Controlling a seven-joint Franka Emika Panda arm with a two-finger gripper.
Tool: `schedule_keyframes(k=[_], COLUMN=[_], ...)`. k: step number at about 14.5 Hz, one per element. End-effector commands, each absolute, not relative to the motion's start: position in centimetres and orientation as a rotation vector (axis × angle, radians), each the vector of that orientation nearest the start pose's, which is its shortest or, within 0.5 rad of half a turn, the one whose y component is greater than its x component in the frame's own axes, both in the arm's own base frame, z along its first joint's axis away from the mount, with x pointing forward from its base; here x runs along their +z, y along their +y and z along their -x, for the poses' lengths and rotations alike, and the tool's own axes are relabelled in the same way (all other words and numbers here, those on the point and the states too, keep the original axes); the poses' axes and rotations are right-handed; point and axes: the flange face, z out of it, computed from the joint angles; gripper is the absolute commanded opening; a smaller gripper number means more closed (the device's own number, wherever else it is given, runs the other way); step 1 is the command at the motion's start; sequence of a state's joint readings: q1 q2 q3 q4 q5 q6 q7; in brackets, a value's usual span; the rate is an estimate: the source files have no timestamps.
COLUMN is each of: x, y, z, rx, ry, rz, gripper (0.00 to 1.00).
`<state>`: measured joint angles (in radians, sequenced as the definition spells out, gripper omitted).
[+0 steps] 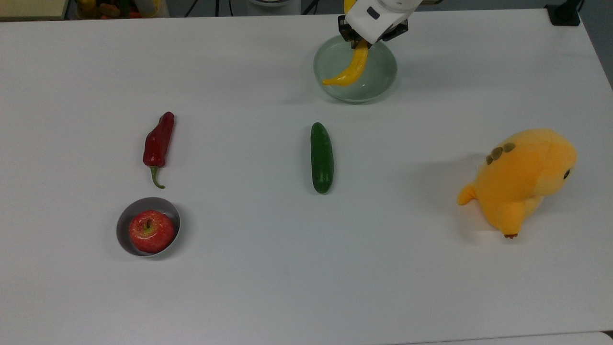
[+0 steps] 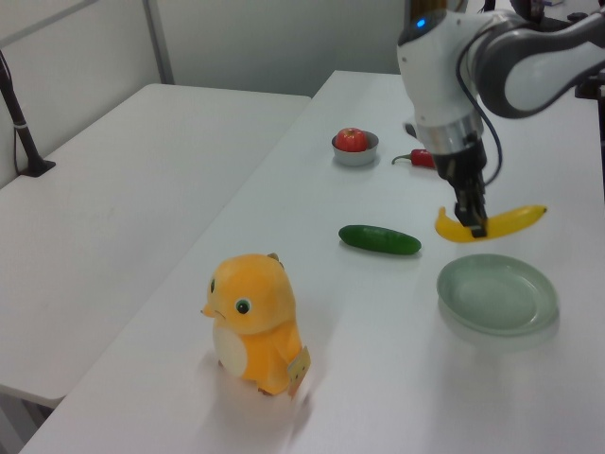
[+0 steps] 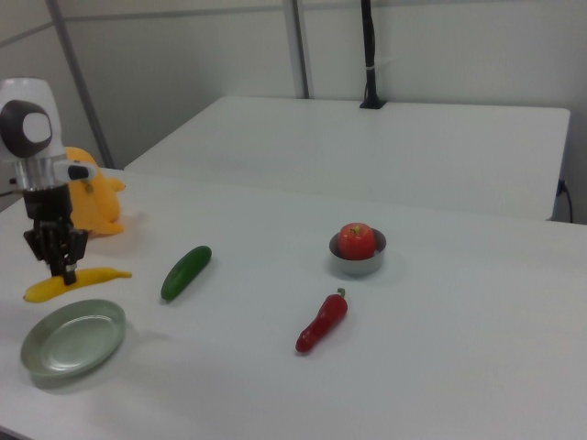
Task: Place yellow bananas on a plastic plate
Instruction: 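Lower the banana onto the plate and open the gripper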
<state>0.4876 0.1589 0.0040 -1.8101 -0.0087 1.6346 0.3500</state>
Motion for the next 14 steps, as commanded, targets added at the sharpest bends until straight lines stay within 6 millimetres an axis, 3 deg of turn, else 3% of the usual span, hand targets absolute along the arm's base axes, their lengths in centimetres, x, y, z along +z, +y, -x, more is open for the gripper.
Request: schedule_keyframes(k=[1, 4, 10, 12, 14], x=[40.8, 38.0, 36.0, 35.5, 35.2], y=[27.8, 28.6, 28.6, 29.0, 29.7], z=[-46.6, -45.8, -45.6, -45.8, -45.6], rx=[0.545, 0.479, 0.468, 0.452, 0.438], ry=[-0.327, -0.32, -0.321, -0.312, -0.331], rz=[3.226, 3.229, 3.23, 3.232, 3.233], gripper=[0.01, 0.01, 0.02, 0.08, 0.3])
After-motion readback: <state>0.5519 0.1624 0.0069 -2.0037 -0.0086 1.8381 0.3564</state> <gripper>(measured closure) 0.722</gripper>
